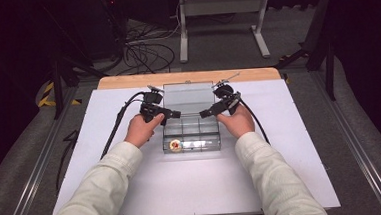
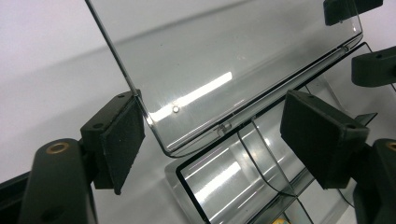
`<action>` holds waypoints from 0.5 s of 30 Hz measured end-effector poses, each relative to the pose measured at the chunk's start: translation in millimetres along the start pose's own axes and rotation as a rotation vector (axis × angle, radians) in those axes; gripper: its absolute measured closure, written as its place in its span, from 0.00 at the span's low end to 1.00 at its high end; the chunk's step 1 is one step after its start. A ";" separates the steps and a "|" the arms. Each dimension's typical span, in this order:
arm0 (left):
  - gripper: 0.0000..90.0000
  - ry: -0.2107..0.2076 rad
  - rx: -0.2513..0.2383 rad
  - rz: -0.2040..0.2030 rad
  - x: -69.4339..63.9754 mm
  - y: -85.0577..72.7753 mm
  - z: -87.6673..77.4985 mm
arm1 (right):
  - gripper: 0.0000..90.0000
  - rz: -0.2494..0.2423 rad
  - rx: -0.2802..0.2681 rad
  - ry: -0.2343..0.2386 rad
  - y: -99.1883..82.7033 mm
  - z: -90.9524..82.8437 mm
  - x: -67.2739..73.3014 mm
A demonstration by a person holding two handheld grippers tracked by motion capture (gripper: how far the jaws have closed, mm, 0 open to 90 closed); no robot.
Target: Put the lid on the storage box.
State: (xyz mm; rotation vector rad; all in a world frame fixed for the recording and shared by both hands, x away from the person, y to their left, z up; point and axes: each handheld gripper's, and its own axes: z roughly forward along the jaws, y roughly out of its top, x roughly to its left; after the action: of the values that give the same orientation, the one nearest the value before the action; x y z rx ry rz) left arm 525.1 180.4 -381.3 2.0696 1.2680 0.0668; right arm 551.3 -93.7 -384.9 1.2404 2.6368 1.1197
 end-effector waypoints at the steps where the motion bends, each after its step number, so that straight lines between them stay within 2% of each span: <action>1: 0.26 0.002 0.000 0.002 -0.6 0.0 -0.6 | 0.24 0.002 -0.002 0.000 0.1 -0.9 0.1; 7: 0.26 0.019 -0.012 0.022 -3.8 0.1 -4.6 | 0.26 -0.005 -0.017 -0.006 0.8 -6.7 2.7; 10: 0.27 0.020 -0.019 0.014 -5.4 0.1 -6.6 | 0.29 -0.010 -0.025 -0.009 1.1 -9.8 3.9; 15: 0.29 0.027 -0.026 0.026 -6.5 0.4 -10.1 | 0.33 -0.011 -0.033 -0.011 1.3 -14.9 6.2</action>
State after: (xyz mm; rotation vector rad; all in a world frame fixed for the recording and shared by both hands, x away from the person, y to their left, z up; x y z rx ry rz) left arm 518.1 180.4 -371.4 2.0701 1.2497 0.1224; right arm 543.5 -97.9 -371.4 1.2213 2.6032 1.1463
